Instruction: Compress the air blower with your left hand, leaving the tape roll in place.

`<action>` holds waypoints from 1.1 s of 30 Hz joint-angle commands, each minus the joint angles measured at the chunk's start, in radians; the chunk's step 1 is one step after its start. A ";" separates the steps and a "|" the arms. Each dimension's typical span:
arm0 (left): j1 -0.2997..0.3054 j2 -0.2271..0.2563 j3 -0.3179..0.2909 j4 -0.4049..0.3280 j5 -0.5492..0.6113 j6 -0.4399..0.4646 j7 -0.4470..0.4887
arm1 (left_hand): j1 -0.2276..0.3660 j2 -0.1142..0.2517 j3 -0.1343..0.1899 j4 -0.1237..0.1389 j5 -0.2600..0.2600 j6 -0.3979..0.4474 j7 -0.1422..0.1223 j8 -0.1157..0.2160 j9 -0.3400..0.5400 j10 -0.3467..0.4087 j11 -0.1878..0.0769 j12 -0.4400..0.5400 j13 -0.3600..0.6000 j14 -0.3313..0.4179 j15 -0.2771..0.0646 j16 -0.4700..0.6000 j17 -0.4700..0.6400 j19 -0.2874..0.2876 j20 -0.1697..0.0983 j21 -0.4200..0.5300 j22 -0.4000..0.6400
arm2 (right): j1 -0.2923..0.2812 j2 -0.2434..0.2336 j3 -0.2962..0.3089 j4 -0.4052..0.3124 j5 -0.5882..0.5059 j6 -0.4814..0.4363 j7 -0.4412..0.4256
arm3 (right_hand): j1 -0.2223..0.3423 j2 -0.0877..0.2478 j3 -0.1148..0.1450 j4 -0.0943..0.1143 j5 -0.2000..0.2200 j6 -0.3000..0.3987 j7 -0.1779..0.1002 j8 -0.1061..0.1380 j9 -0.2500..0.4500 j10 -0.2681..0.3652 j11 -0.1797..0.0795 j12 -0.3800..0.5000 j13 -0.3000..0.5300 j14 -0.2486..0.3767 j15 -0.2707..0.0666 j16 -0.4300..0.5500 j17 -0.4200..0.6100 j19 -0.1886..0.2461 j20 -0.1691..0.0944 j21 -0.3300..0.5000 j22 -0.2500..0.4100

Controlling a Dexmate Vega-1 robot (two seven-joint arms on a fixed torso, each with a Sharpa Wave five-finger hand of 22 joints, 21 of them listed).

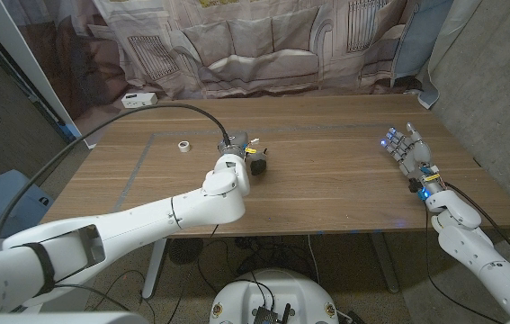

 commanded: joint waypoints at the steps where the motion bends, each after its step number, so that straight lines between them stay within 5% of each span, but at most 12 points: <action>1: -0.016 -0.011 0.028 0.024 -0.051 -0.004 0.023 | 0.014 0.003 0.005 0.003 -0.002 0.014 -0.001 0.004 0.004 0.012 -0.006 -0.001 0.004 0.006 -0.006 -0.001 0.001 0.009 -0.005 -0.004 0.002 | -0.008 0.004 0.004 0.000 0.003 0.002 0.000 | 0.004 0.009 -0.005 0.002 -0.001 0.005 0.000 0.004 0.002 0.008 0.000 -0.002 0.002 0.004 0.004 -0.001 0.002 0.010 0.003 0.000 0.001; 14: -0.049 -0.044 0.088 0.086 -0.065 0.016 0.031 | 0.032 0.015 0.012 0.001 -0.004 0.021 -0.001 0.004 0.004 0.015 -0.008 -0.001 0.004 0.010 -0.012 -0.001 0.001 0.016 0.000 -0.007 0.002 | -0.022 0.001 0.010 -0.012 0.007 0.001 -0.005 | 0.004 0.010 -0.006 0.002 -0.001 0.007 0.000 0.004 0.003 0.012 0.002 -0.002 0.003 0.006 0.004 -0.002 0.002 0.013 0.005 -0.001 0.001; 19: -0.107 -0.070 0.188 0.123 -0.029 0.078 0.045 | 0.047 0.024 0.018 -0.001 -0.006 0.032 -0.009 0.007 0.004 0.027 -0.017 0.002 0.004 0.021 -0.020 0.001 0.001 0.019 0.000 -0.010 0.002 | -0.028 0.002 0.011 -0.013 0.007 0.003 -0.008 | 0.004 0.010 -0.006 0.002 -0.001 0.008 0.000 0.005 0.003 0.013 0.003 -0.003 0.003 0.008 0.003 -0.002 0.002 0.013 0.005 -0.002 0.001; 33: -0.090 -0.063 0.163 0.136 -0.080 0.021 0.056 | 0.080 0.036 0.028 -0.006 -0.010 0.062 -0.016 0.012 0.004 0.053 -0.025 0.008 0.004 0.044 -0.027 0.005 0.000 0.034 -0.010 -0.014 0.002 | -0.045 -0.004 0.017 -0.033 0.005 0.002 -0.020 | 0.005 0.011 -0.006 0.001 -0.001 0.010 -0.001 0.005 0.003 0.014 0.003 -0.004 0.003 0.011 0.004 -0.003 0.002 0.015 0.007 -0.003 0.002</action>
